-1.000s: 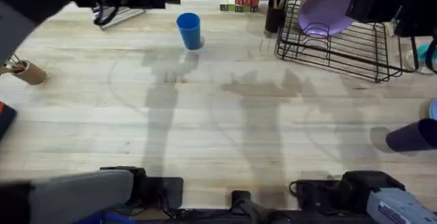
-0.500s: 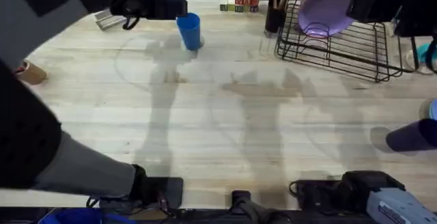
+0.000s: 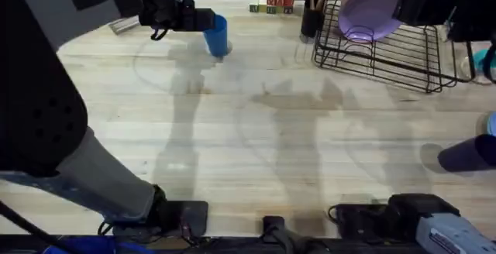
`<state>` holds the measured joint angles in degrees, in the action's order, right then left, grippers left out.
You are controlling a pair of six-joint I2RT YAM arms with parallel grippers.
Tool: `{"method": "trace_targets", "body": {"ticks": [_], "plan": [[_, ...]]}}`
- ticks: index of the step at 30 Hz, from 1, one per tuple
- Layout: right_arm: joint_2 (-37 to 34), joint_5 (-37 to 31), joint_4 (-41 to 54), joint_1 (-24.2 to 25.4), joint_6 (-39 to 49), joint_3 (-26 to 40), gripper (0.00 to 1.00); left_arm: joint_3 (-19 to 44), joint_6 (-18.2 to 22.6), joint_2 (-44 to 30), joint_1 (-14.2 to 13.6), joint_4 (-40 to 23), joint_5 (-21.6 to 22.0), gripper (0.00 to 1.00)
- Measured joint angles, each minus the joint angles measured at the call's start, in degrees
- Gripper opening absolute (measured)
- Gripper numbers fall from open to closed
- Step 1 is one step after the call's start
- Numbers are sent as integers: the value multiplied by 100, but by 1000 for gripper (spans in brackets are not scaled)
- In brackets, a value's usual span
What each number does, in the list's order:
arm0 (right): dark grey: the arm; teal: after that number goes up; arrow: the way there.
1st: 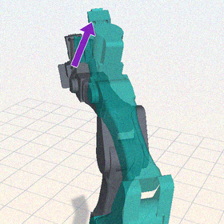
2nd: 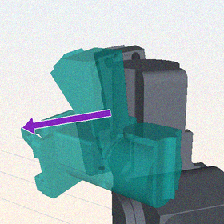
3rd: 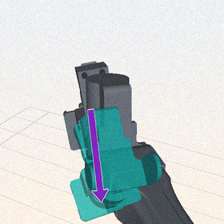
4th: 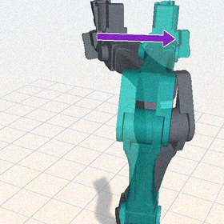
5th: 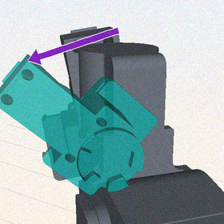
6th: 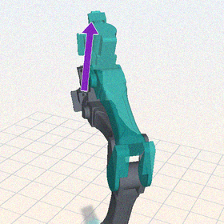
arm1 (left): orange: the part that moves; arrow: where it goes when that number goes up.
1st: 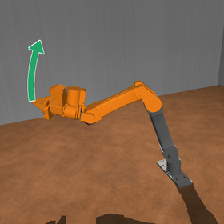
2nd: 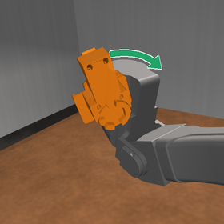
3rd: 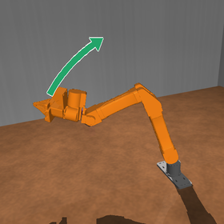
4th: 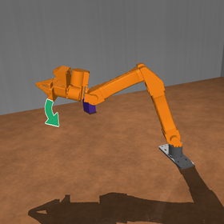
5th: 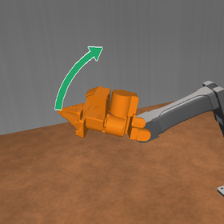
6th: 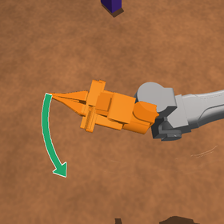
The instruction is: Pick up the cup on the table and put them onto the rack.
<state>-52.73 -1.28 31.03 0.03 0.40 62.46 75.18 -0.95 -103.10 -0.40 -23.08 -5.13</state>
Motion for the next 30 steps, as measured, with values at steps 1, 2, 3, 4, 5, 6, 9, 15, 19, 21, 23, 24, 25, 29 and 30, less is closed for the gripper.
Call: {"method": "trace_targets", "body": {"ticks": [1,2,3,4,5,6,9,15,19,21,23,24,25,29,30], "plan": [[0,0,0,0,0,0,995,0,-2,-15,0,-1,-2,850],[0,0,0,0,0,0,995,0,-7,-34,0,-1,-6,823],[0,0,2,0,0,0,995,0,-15,-47,0,0,-8,789],[0,0,2,0,0,0,995,0,-16,-65,0,-4,-24,737],[0,0,2,0,0,0,995,0,-37,-80,0,7,-43,672],[0,0,2,0,0,0,995,0,-43,-93,0,10,-75,564],[0,0,2,0,0,0,995,0,-57,-117,0,14,-133,108],[0,0,2,0,0,0,995,33,-221,-114,-15,58,-281,43],[0,0,-15,0,0,0,995,42,-288,-101,-25,-6,-370,43],[2,0,-15,0,0,0,995,42,-311,-57,-78,-56,-406,43],[2,0,-15,0,0,0,993,42,-317,25,-199,-119,-415,43],[0,0,-17,0,2,0,994,42,-317,85,-286,-147,-416,43],[0,0,-17,0,2,0,994,42,-317,145,-364,-159,-415,43],[2,0,-17,0,2,0,995,42,-315,906,-1003,-34,-462,43],[2,0,-17,0,0,0,995,42,-313,1061,-1115,23,-498,42]]}}
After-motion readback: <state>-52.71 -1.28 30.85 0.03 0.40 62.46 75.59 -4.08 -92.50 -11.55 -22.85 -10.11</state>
